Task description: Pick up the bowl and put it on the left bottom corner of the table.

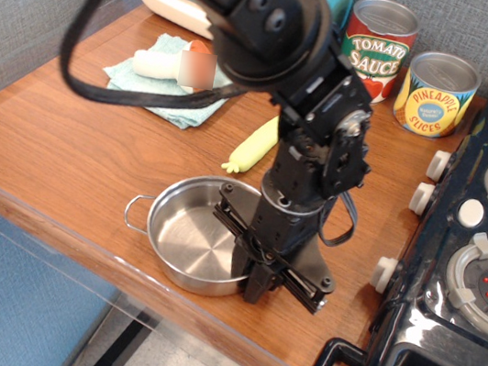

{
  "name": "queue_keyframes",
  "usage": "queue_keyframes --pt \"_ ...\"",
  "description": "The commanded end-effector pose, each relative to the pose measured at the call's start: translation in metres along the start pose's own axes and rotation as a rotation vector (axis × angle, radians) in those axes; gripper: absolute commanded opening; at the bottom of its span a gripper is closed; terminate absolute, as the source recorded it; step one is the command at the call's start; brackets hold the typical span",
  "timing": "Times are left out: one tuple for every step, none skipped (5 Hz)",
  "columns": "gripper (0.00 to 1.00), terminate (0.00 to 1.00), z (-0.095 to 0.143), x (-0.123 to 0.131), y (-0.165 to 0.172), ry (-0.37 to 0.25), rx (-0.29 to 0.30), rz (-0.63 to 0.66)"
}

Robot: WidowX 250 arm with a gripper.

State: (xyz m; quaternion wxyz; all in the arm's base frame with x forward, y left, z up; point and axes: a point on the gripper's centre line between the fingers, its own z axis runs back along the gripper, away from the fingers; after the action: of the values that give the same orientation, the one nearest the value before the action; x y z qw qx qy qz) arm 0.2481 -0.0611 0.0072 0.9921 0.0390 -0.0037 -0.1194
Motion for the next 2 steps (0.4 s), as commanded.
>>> queue_keyframes --pt "0.00 0.00 0.066 0.023 0.074 -0.148 -0.051 0.218" --pt "0.00 0.00 0.072 0.033 0.130 -0.152 -0.043 0.423"
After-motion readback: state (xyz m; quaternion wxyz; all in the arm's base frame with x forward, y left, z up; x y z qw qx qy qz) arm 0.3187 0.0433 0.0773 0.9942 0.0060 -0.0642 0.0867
